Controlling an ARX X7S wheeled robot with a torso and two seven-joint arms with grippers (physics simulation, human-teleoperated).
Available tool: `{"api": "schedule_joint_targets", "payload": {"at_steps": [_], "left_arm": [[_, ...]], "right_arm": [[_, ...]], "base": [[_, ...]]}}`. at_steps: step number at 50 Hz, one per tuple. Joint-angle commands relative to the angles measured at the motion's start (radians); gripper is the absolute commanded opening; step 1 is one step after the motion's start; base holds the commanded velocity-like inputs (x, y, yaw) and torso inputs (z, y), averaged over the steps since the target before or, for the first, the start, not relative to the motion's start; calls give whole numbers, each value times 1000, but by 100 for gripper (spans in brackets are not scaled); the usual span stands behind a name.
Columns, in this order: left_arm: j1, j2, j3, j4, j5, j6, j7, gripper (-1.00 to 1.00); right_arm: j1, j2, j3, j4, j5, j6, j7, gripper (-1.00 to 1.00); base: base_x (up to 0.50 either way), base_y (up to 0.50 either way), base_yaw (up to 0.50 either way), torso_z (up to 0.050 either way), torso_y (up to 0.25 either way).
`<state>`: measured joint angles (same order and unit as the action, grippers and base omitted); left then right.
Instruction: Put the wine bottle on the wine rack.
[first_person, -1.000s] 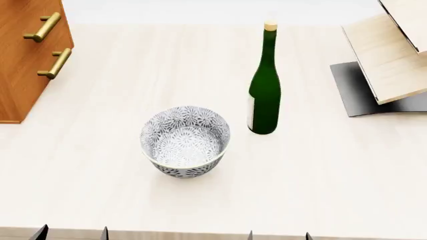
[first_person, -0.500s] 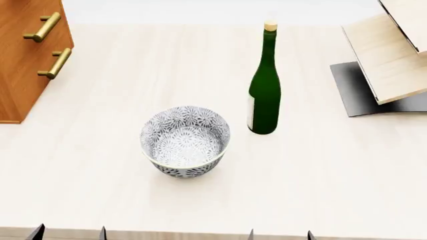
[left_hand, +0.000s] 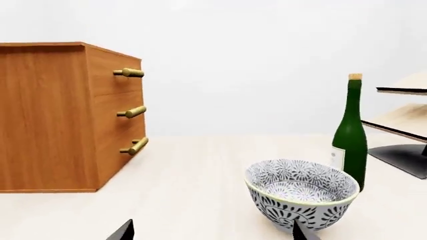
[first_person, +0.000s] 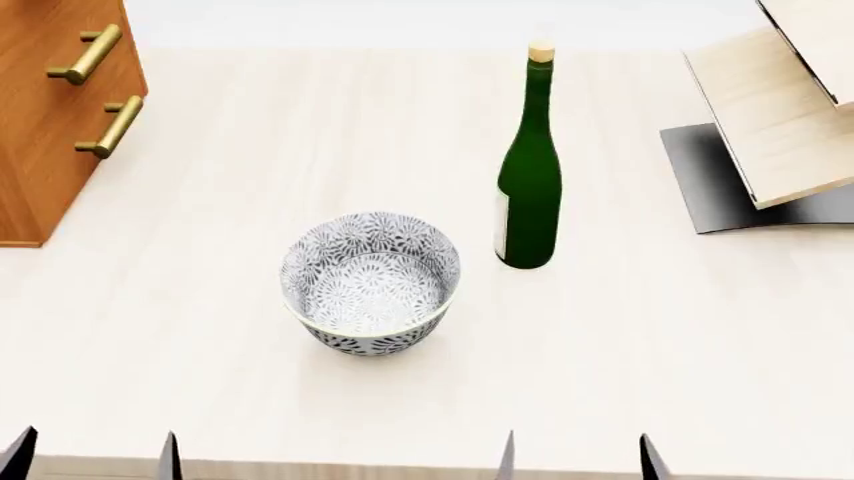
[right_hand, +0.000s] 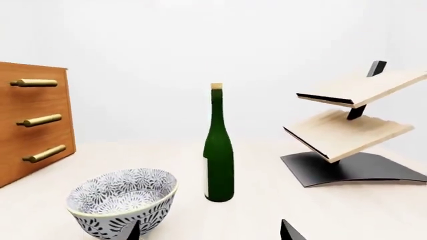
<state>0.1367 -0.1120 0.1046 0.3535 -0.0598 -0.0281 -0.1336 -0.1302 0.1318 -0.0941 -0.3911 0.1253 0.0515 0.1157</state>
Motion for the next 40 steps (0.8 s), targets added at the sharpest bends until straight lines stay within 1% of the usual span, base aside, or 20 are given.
{"api": "schedule_joint_targets", "payload": {"at_steps": [1, 4, 10, 14, 17, 18, 23, 32, 33, 37, 40], "left_arm": [[72, -23, -4, 173, -6, 15, -31, 100], [93, -25, -3, 209, -7, 40, -38, 100], [128, -33, -8, 263, -5, 86, -52, 100], [157, -37, -9, 299, 8, 131, -63, 100], [172, -41, -8, 319, 4, 154, -65, 100], [181, -40, -7, 327, 27, 171, -73, 100], [196, -45, -4, 333, 35, 216, -80, 100], [224, -49, -5, 337, 64, 315, -101, 100], [225, -49, -4, 334, 67, 321, -103, 100], [227, -53, -2, 332, 73, 341, -107, 100], [227, -55, -1, 330, 78, 349, -112, 100]], "right_arm": [[-68, 26, 6, -177, 43, 4, 11, 100], [-92, 23, 10, -197, 37, -64, 12, 100], [-125, 26, 9, -237, 19, -124, 24, 100], [-151, 20, 11, -251, -20, -203, 39, 100], [-158, 22, 13, -259, -20, -227, 43, 100], [-167, 23, 14, -264, -20, -251, 43, 100], [-186, 17, 15, -265, -49, -332, 54, 100], [-201, 27, 3, -265, -40, -386, 57, 100], [-203, 34, 0, -265, -11, -394, 50, 100], [-202, 34, 1, -265, -20, -393, 59, 100], [-209, 32, -2, -263, -39, -422, 63, 100]], "base": [[0, 0, 0, 0, 0], [0, 0, 0, 0, 0], [0, 0, 0, 0, 0], [0, 0, 0, 0, 0], [0, 0, 0, 0, 0], [0, 0, 0, 0, 0], [0, 0, 0, 0, 0], [0, 0, 0, 0, 0], [0, 0, 0, 0, 0], [0, 0, 0, 0, 0], [0, 0, 0, 0, 0]]}}
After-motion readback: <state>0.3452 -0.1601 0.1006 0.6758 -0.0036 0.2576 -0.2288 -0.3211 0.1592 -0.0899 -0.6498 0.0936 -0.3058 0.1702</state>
